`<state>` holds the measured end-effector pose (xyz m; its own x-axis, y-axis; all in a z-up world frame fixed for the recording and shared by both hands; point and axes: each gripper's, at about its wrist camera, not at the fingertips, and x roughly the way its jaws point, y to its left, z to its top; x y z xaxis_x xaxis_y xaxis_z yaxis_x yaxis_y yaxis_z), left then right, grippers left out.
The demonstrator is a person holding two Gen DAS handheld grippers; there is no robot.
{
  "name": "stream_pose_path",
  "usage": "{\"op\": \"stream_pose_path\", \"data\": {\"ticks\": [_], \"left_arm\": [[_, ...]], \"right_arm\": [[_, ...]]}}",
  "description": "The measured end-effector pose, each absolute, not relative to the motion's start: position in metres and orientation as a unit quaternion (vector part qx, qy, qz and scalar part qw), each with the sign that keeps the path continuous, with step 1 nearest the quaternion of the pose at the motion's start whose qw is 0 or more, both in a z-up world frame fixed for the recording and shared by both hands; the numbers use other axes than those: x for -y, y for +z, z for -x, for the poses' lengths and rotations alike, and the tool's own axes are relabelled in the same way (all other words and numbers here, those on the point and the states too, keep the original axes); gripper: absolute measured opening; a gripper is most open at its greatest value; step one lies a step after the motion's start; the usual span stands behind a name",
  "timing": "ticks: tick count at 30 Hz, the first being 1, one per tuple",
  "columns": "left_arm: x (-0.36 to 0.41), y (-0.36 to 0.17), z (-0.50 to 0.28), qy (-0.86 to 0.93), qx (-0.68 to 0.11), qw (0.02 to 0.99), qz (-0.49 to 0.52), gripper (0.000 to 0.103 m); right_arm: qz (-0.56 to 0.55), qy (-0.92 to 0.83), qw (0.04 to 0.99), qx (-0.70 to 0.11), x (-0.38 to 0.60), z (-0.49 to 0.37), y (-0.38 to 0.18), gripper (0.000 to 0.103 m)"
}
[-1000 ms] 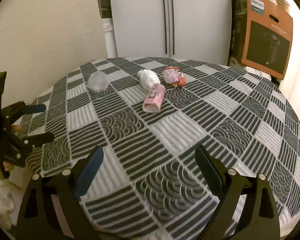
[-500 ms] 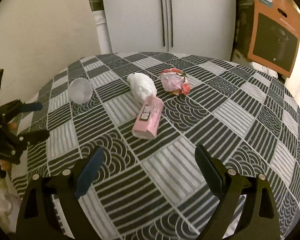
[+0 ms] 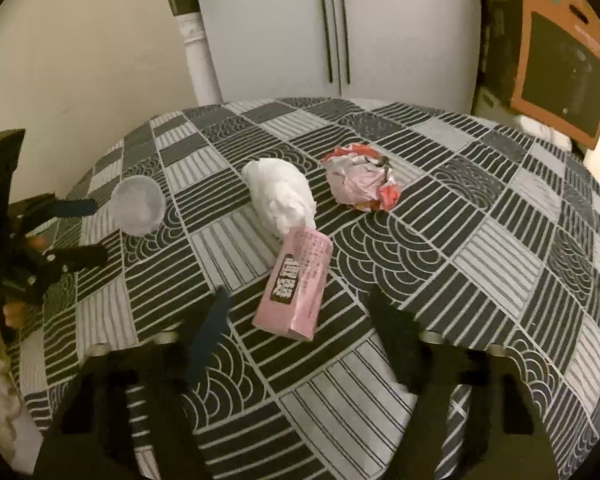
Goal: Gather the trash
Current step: 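Grasp the clear plastic bag with the left tool while the right tool grasps the pink snack box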
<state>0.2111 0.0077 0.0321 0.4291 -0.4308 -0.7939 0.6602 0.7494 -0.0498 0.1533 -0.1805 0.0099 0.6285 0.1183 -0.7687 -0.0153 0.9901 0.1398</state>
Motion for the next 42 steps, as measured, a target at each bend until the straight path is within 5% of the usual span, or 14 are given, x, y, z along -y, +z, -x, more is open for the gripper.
{"op": "stream_pose_path", "data": {"ticks": [1,10,12,13,14,32,36,42], "left_arm": [[-0.007,0.031,-0.217,-0.325,-0.426,0.834,-0.132,0.097],[0.003,0.023,-0.246,-0.334,-0.449,0.822,-0.101,0.097],[0.001,0.023,-0.252,-0.339,-0.455,0.819,-0.081,0.085],[0.001,0.023,-0.254,-0.343,-0.456,0.818,-0.078,0.068],[0.001,0.023,-0.255,-0.342,-0.458,0.817,-0.076,0.066],[-0.002,0.058,-0.183,-0.351,-0.424,0.827,-0.115,0.065],[-0.004,0.061,-0.157,-0.356,-0.410,0.830,-0.130,0.065],[-0.009,0.062,-0.121,-0.363,-0.397,0.832,-0.137,0.065]], "right_arm": [[-0.060,0.041,0.898,-0.434,0.181,-0.155,0.008,0.030],[-0.058,0.042,0.906,-0.417,0.188,-0.137,0.014,0.030],[-0.059,0.044,0.908,-0.413,0.190,-0.130,0.017,0.030],[-0.059,0.044,0.909,-0.411,0.191,-0.127,0.019,0.029],[-0.059,0.044,0.910,-0.409,0.191,-0.122,0.021,0.029],[-0.050,0.048,0.920,-0.387,0.176,-0.064,0.044,0.014],[-0.049,0.046,0.919,-0.389,0.175,-0.048,0.044,0.017],[-0.047,0.043,0.917,-0.393,0.166,-0.036,0.037,0.049]]}}
